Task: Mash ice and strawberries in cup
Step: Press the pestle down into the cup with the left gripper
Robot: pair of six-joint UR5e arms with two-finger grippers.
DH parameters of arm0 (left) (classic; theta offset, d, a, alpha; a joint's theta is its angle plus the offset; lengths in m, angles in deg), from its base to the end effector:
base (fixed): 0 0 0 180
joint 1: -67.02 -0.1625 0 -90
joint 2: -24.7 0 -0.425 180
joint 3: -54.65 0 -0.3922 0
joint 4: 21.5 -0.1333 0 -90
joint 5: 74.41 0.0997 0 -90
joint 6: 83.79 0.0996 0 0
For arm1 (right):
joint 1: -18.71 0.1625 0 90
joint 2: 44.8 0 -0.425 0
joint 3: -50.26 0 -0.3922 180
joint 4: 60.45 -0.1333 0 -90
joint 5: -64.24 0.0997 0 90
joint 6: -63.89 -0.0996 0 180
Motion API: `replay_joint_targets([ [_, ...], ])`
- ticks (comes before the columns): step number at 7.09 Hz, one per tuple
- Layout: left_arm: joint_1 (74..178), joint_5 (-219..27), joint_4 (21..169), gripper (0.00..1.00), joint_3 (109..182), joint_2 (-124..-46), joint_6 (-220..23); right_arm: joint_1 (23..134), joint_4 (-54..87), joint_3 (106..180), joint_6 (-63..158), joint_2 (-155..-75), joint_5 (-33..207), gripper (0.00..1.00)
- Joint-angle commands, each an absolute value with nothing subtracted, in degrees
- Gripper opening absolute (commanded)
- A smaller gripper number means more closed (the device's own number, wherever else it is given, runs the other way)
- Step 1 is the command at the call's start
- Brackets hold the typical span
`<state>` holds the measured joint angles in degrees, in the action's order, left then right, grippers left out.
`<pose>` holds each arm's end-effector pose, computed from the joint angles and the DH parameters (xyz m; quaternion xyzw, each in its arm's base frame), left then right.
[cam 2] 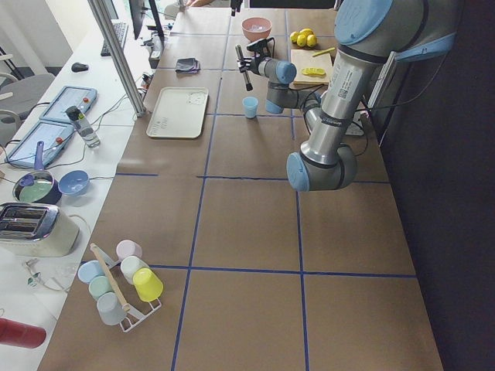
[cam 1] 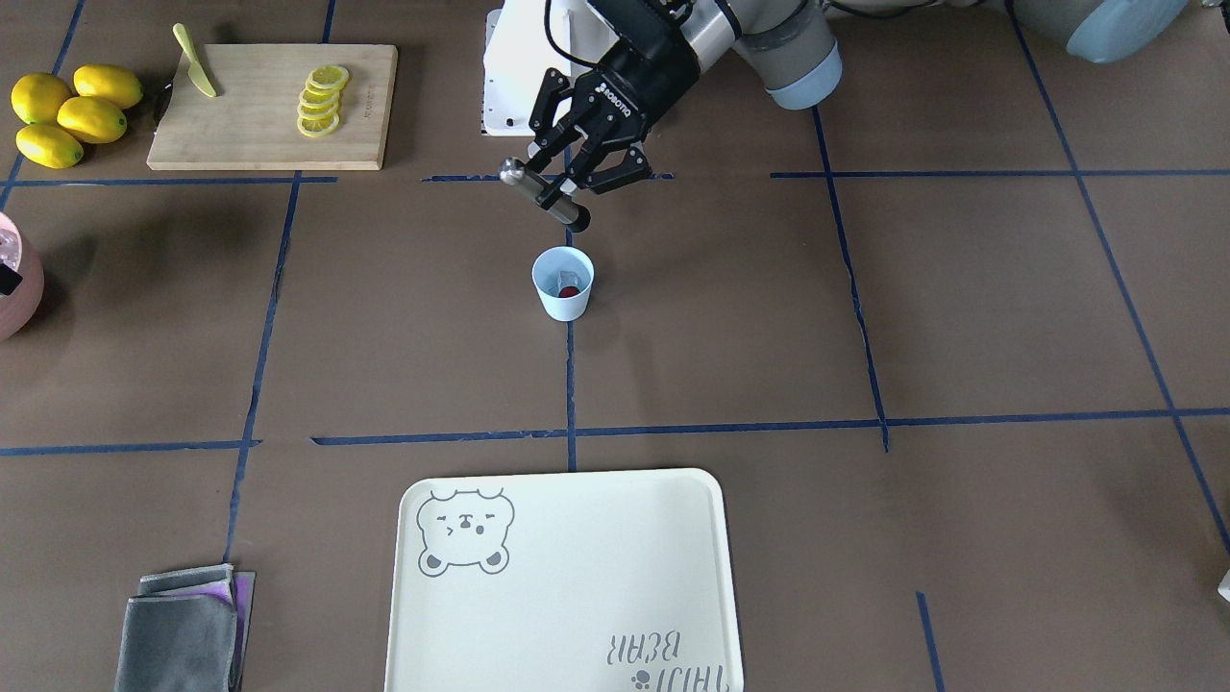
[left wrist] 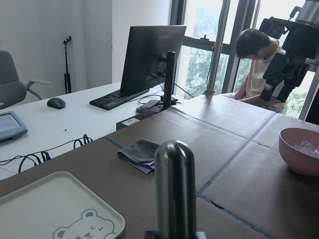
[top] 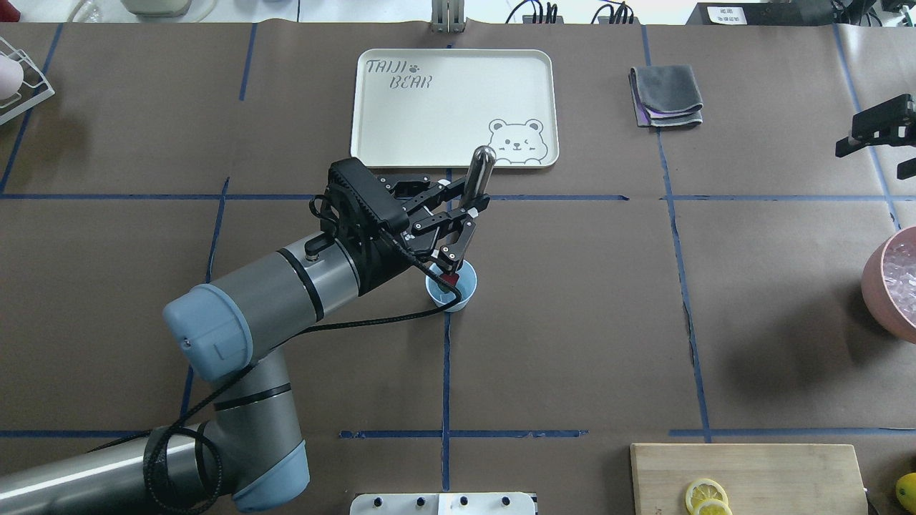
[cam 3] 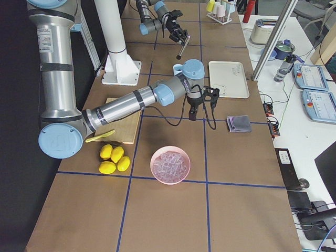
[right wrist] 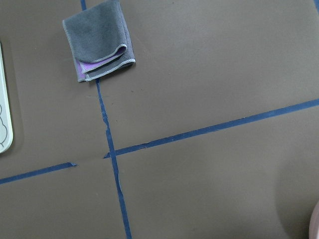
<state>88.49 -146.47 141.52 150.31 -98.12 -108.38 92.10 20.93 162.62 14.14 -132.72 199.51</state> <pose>0.4881 -0.3682 0.1481 0.6251 0.5325 0.0885 0.5638 -0.0814 -0.4915 0.4293 0.0179 -0.4525 0.1474 0.8793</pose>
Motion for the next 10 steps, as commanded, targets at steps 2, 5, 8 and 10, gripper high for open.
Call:
replay_joint_targets([
  [2,87.24,-142.71,151.53,0.0,144.49,-98.44,-107.61,92.1,20.93,162.68,14.14,-132.69,199.51,1.0],
  [5,85.57,-142.71,158.68,0.0,140.52,-98.09,-105.32,92.1,20.93,162.59,14.14,-132.69,199.51,1.0],
  [8,85.12,-142.62,159.12,0.0,139.21,-98.18,-105.23,92.19,20.93,162.68,14.14,-132.86,199.6,1.0],
  [10,85.04,-142.62,161.04,0.0,136.75,-98.18,-105.23,92.19,20.93,162.76,14.14,-132.87,199.6,1.0],
])
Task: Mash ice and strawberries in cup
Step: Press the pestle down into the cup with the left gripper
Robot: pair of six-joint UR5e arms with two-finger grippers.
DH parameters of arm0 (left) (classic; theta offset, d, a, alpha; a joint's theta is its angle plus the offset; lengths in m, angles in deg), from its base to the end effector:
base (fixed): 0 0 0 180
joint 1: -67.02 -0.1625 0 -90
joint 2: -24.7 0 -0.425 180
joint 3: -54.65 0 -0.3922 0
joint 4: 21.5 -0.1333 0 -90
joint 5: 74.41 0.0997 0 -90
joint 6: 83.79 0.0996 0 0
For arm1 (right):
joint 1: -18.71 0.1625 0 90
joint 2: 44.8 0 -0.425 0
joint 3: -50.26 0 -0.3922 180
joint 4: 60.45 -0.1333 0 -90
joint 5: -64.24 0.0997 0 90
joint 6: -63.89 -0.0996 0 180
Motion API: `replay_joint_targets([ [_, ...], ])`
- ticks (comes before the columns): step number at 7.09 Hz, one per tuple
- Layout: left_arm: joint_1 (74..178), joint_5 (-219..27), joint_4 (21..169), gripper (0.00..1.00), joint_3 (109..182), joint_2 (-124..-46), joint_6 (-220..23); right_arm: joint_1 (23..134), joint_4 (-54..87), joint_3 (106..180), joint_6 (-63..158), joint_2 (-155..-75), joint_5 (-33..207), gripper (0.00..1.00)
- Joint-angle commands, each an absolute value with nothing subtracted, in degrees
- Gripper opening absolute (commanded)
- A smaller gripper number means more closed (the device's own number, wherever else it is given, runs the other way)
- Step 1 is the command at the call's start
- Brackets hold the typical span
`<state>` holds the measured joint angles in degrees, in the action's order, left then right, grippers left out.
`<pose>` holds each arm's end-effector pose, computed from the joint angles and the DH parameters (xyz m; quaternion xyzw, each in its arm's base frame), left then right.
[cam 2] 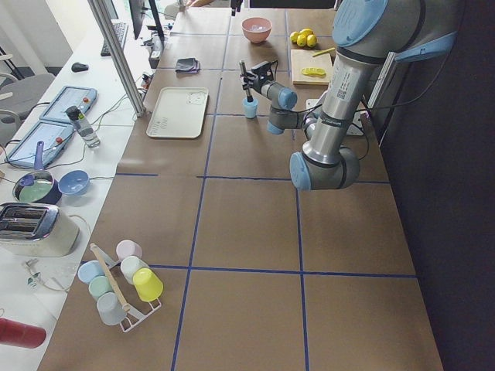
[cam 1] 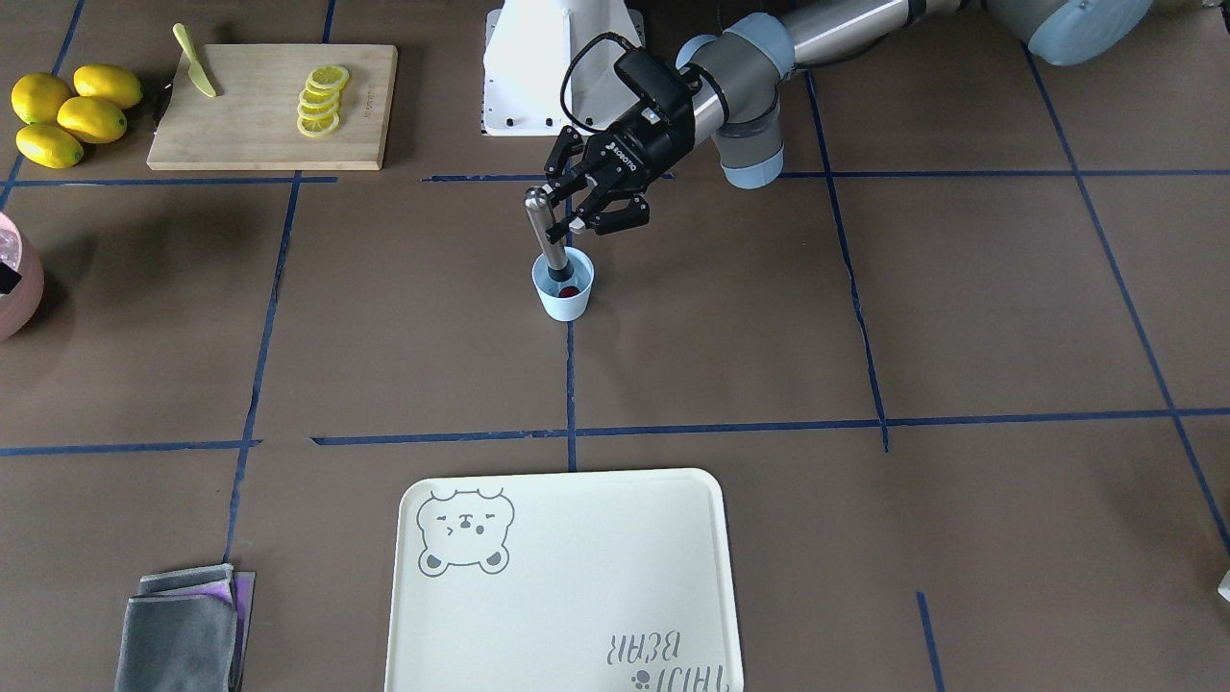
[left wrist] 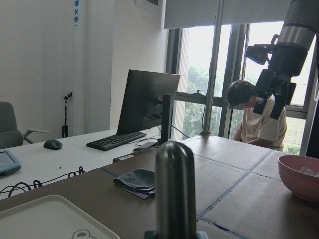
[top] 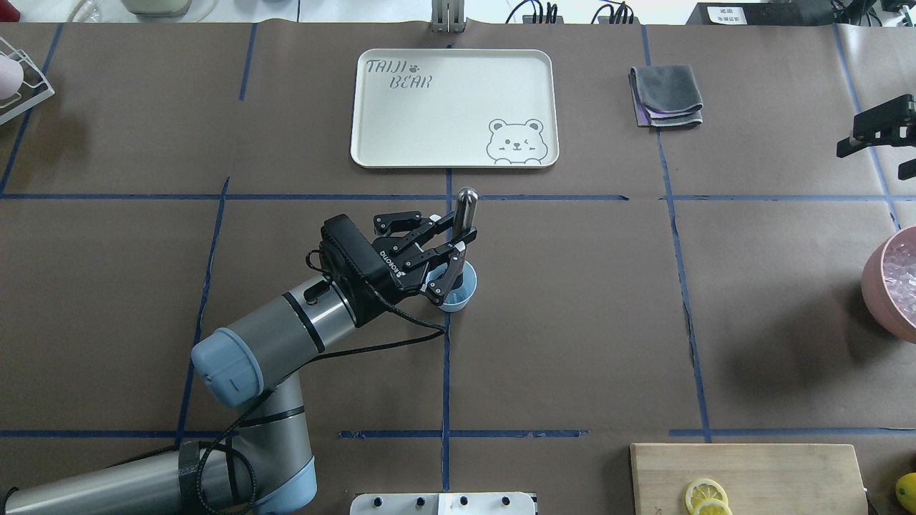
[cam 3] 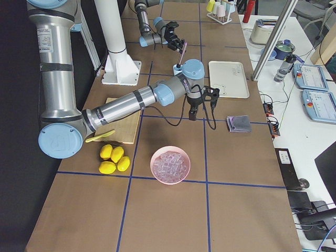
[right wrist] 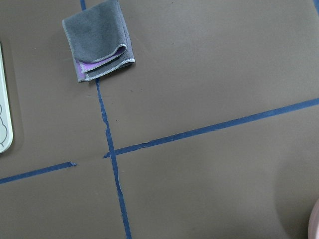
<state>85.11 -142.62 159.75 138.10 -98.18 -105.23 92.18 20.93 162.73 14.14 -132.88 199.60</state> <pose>0.5346 -0.3538 0.2143 0.6475 0.5438 0.0707 0.5292 -0.0805 -0.4906 0.4297 0.0174 -0.4529 0.1479 0.8791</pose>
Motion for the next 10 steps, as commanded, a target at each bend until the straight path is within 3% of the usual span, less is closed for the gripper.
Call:
replay_joint_targets([
  [1,85.04,-142.62,161.23,0.0,135.52,-98.18,-105.23,92.19,20.93,162.76,14.14,-132.86,199.6,1.0],
  [10,83.98,-142.53,160.44,0.0,137.6,-99.22,-104.44,92.63,20.93,163.12,14.14,-133.13,200.04,1.0],
])
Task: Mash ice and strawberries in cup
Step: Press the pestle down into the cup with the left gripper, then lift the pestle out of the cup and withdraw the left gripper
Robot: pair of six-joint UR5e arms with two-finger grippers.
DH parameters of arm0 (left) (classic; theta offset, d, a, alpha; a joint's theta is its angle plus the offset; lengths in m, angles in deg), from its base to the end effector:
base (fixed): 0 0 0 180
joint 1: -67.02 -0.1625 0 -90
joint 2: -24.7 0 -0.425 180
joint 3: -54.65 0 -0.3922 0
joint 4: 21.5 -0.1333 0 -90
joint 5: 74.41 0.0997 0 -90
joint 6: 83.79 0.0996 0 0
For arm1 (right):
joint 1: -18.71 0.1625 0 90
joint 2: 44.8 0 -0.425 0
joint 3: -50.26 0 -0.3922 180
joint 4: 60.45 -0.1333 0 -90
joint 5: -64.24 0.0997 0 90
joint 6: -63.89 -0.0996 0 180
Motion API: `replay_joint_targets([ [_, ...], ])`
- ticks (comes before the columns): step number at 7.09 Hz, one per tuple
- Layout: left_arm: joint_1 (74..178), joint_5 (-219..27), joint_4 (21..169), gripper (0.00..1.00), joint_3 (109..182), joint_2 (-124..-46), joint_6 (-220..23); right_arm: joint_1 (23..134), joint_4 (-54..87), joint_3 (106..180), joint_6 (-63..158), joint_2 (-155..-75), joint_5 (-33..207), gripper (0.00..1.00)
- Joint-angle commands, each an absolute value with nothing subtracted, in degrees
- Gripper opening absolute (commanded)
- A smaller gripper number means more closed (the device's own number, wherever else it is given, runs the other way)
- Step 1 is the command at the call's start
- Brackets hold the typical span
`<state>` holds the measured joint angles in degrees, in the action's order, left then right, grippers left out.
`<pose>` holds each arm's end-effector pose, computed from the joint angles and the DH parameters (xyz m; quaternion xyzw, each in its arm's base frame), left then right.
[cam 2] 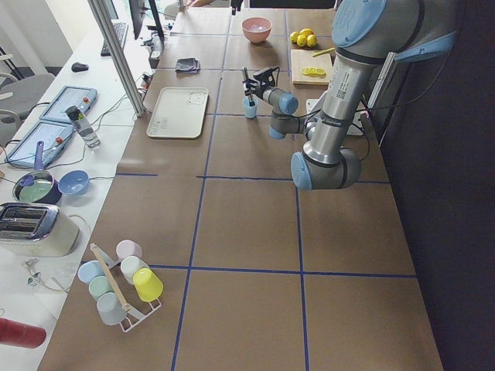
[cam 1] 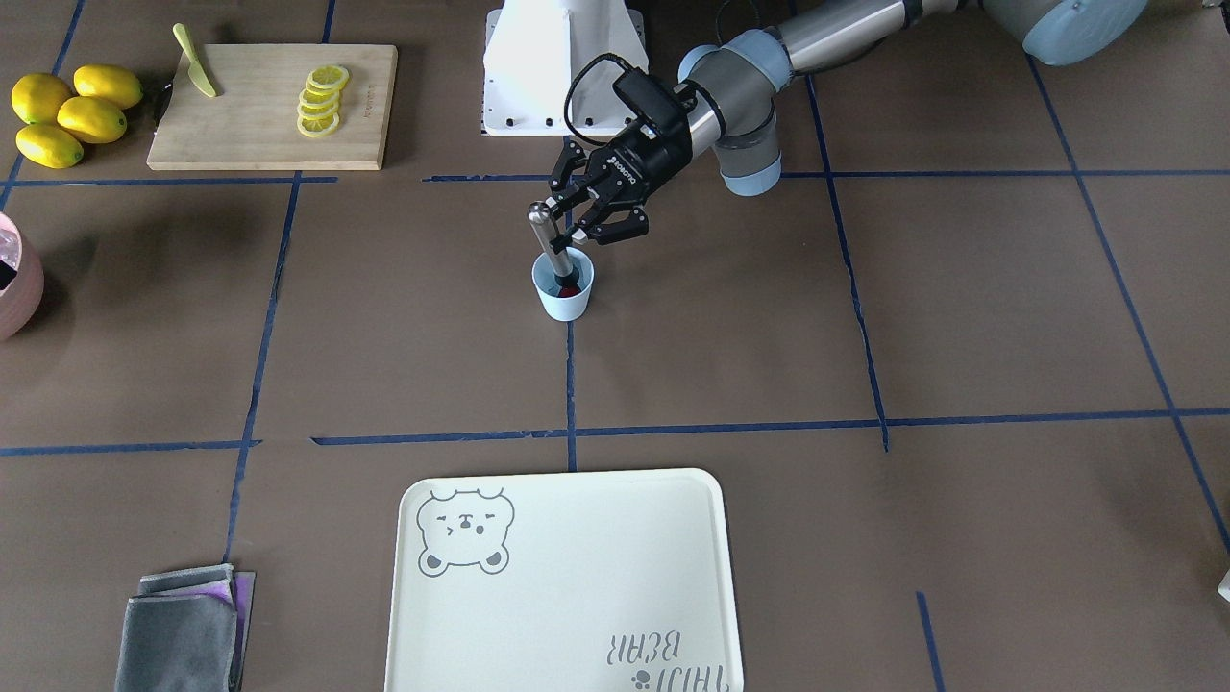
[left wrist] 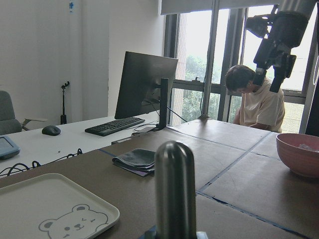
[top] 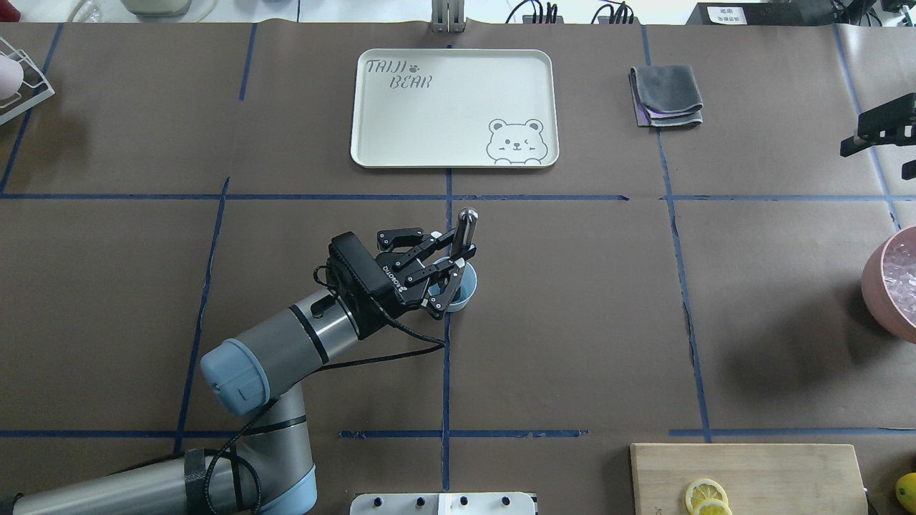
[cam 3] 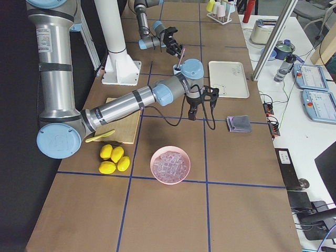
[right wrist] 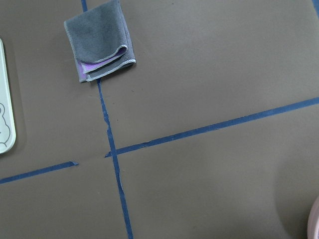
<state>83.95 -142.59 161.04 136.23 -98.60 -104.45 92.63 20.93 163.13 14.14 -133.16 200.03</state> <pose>0.5486 -0.3450 0.2216 0.6454 0.5451 0.0801 0.5290 -0.0764 -0.4884 0.4283 0.0179 -0.4558 0.1496 0.8773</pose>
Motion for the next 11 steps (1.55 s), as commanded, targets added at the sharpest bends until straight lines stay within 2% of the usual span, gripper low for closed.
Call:
replay_joint_targets([
  [1,84.42,-141.49,158.87,0.0,139.79,-99.32,-104.53,92.63,20.93,163.12,14.05,-133.13,200.04,1.0],
  [5,86.26,-135.76,119.22,0.0,162.26,-99.32,-105.49,92.54,20.93,162.85,14.05,-132.95,199.95,1.0],
  [6,87.05,-135.76,115.13,0.0,163.19,-99.14,-106.63,92.54,20.93,162.77,14.14,-132.95,199.95,1.0],
  [8,90.12,-136.37,96.54,0.0,166.33,-96.16,-110.91,92.54,20.93,162.94,14.05,-133.22,199.95,1.0],
  [9,92.05,-136.81,92.19,0.0,166.62,-95.81,-114.43,92.54,20.93,162.77,14.05,-133.22,199.86,1.0],
  [11,102.03,-150.79,88.37,0.0,166.62,-89.25,-119.69,92.54,20.93,162.85,14.05,-133.39,199.86,1.0],
])
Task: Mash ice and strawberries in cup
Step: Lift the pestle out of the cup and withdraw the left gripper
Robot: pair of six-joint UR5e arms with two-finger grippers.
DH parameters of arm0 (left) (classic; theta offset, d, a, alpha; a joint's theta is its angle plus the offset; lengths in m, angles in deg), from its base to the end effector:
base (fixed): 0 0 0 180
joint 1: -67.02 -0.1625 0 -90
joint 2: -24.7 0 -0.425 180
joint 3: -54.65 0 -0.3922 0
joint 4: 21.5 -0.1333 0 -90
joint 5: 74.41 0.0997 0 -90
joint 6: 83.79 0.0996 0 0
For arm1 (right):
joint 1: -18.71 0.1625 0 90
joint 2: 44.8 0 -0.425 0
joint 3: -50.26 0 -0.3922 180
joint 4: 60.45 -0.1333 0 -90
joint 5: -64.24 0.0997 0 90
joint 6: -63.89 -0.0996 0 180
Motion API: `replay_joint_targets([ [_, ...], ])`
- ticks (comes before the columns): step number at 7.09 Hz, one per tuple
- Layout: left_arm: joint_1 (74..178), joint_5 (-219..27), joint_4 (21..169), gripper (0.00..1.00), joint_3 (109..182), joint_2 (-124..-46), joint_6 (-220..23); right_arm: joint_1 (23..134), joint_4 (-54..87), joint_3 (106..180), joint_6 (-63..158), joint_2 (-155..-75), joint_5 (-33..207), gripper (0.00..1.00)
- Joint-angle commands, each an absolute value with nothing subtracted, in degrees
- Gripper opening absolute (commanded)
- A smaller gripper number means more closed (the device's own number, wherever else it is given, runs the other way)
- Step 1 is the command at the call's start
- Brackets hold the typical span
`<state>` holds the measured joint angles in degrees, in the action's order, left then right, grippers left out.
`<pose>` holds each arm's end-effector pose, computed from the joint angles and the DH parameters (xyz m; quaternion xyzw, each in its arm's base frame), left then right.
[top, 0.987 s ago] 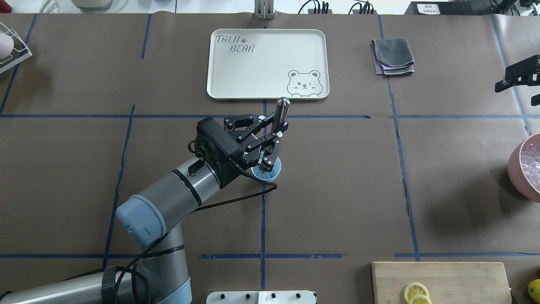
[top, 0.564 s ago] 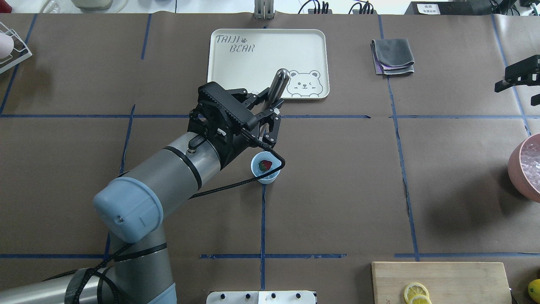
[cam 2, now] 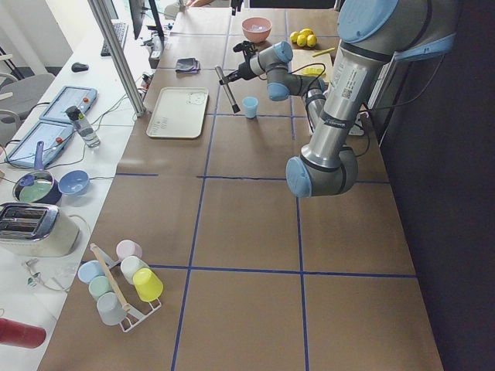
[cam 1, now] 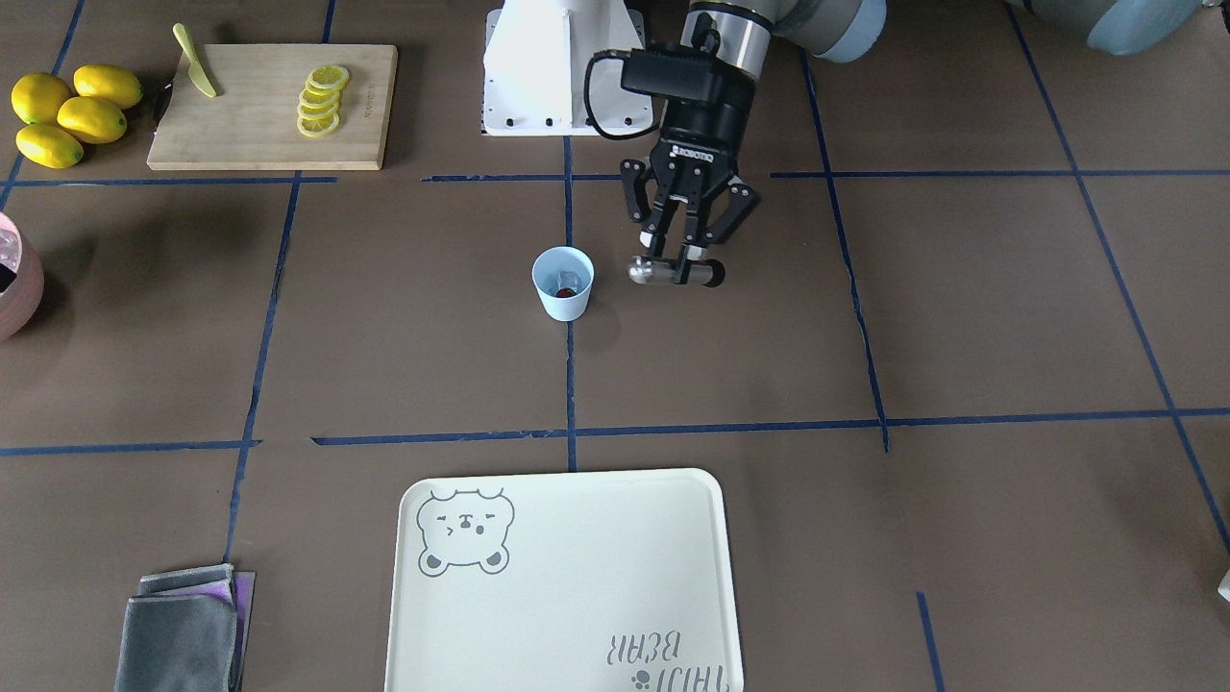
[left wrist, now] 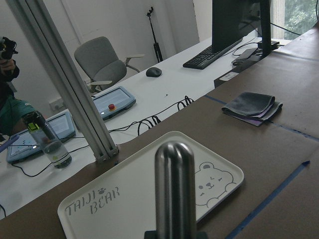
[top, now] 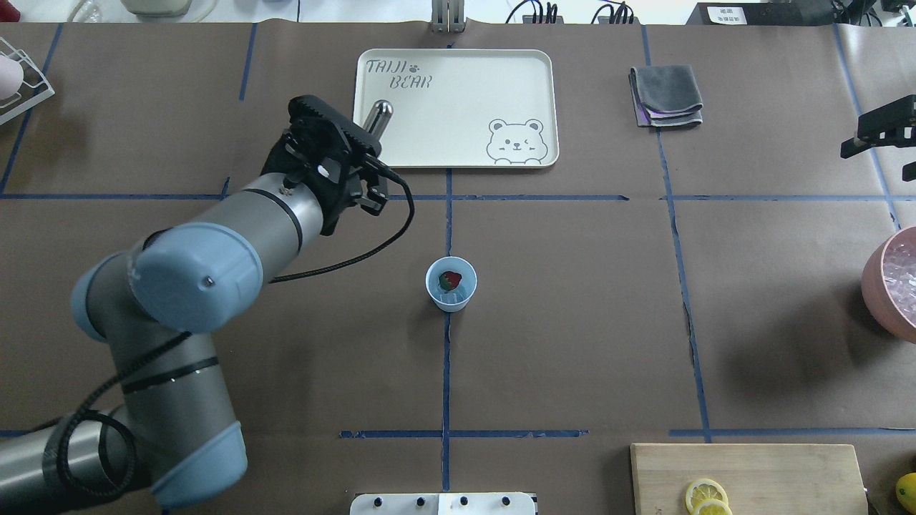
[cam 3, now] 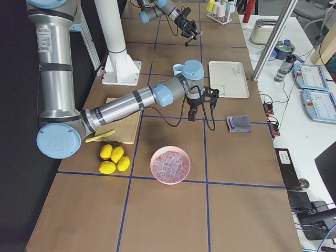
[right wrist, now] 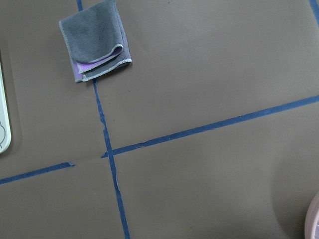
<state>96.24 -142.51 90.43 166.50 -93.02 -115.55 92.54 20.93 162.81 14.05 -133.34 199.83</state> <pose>0.4154 -0.4277 0.1750 0.5079 0.3079 0.0922 0.7992 -0.0769 -0.4885 0.4327 0.0146 -0.4529 0.1521 0.8784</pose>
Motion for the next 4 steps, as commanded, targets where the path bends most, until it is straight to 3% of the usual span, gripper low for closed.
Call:
replay_joint_targets([
  [1,110.27,-165.15,88.02,0.0,165.93,-86.95,-127.65,92.54,20.93,162.68,14.05,-133.39,199.69,1.0],
  [2,118.18,-180.43,87.84,0.0,163.66,-84.32,-131.82,92.54,20.93,162.42,14.14,-133.39,199.51,1.0],
  [4,125.26,-188.82,88.1,0.0,160.23,-74.49,-126.55,94.11,20.93,161.89,17.89,-134.7,199.51,1.0],
])
